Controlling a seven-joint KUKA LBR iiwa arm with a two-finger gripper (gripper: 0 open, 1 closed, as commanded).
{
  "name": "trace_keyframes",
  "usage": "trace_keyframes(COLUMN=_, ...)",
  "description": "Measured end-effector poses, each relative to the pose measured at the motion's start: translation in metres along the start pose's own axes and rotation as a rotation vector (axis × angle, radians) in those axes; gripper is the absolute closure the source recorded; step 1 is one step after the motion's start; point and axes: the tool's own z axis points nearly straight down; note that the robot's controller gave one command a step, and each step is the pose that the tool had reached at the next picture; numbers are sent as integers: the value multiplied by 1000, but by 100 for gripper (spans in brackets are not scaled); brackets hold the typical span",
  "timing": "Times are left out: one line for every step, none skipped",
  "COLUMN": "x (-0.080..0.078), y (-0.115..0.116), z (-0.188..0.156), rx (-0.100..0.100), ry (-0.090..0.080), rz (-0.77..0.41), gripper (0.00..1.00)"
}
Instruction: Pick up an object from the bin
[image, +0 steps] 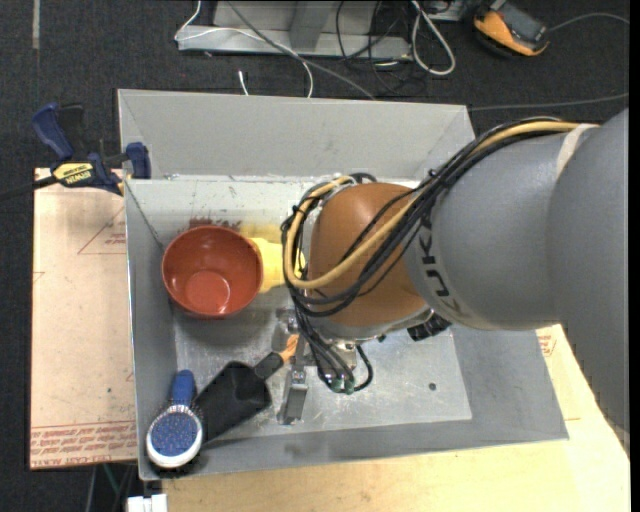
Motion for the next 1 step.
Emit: trace_keyframes(x=-14, y=16, z=-36, rx=-2, ry=-3, rz=314, gripper=0)
